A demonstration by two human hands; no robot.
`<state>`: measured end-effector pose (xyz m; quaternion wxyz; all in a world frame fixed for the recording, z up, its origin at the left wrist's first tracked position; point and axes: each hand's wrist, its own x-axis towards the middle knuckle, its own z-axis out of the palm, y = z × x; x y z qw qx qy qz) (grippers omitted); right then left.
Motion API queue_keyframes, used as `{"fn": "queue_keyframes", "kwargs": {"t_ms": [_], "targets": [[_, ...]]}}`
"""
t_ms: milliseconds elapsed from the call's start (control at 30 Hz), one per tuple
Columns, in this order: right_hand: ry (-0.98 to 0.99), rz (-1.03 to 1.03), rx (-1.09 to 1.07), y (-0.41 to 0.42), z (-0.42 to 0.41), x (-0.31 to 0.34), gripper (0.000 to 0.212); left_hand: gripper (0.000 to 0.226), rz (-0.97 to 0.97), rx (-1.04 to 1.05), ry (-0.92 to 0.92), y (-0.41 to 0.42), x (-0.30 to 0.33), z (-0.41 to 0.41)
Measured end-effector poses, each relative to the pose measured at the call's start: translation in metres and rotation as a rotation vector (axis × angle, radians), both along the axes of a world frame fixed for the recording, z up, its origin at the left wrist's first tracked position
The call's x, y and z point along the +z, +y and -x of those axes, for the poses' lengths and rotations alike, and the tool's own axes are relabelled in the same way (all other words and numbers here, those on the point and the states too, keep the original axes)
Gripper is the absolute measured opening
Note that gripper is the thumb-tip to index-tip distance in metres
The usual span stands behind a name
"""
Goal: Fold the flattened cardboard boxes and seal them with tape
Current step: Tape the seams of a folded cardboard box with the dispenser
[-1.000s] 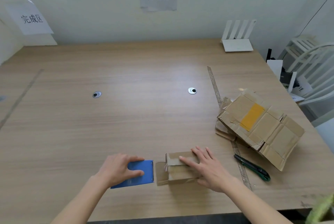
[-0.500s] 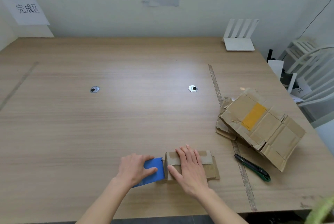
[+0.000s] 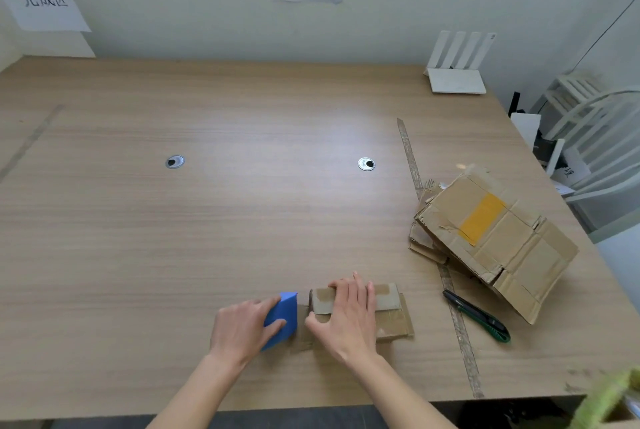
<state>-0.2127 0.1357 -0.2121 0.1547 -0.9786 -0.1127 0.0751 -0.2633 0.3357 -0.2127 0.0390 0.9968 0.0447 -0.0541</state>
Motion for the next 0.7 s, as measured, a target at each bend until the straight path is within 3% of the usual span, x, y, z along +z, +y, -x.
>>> {"fn": "queue_keyframes", "kwargs": {"t_ms": [133, 267, 333, 400, 467, 600, 700], "targets": [[0.022, 0.069, -0.079, 0.024, 0.004, -0.008, 0.058, 0.046, 0.002, 0.065, -0.066, 0.015, 0.013, 0.01], [0.212, -0.034, 0.05, 0.002, -0.011, 0.014, 0.103, 0.046, 0.008, 0.11, -0.07, 0.03, 0.022, 0.02], [0.269, -0.038, 0.271, -0.03, -0.022, 0.035, 0.109, 0.044, 0.002, 0.144, -0.062, 0.037, 0.025, 0.023], [0.248, 0.07, 0.483, -0.071, -0.03, 0.05, 0.102, 0.043, 0.003, 0.184, -0.05, 0.041, 0.028, 0.024], [0.271, 0.111, 0.523, -0.104, -0.035, 0.058, 0.09, 0.041, 0.014, 0.204, -0.051, 0.042, 0.031, 0.024], [0.157, 0.098, 0.391, -0.111, -0.034, 0.053, 0.056, 0.04, 0.056, 0.202, -0.082, 0.036, 0.043, 0.019], [0.03, 0.093, 0.091, -0.087, -0.024, 0.04, 0.061, 0.04, 0.106, 0.207, -0.126, 0.031, 0.056, 0.014]]}}
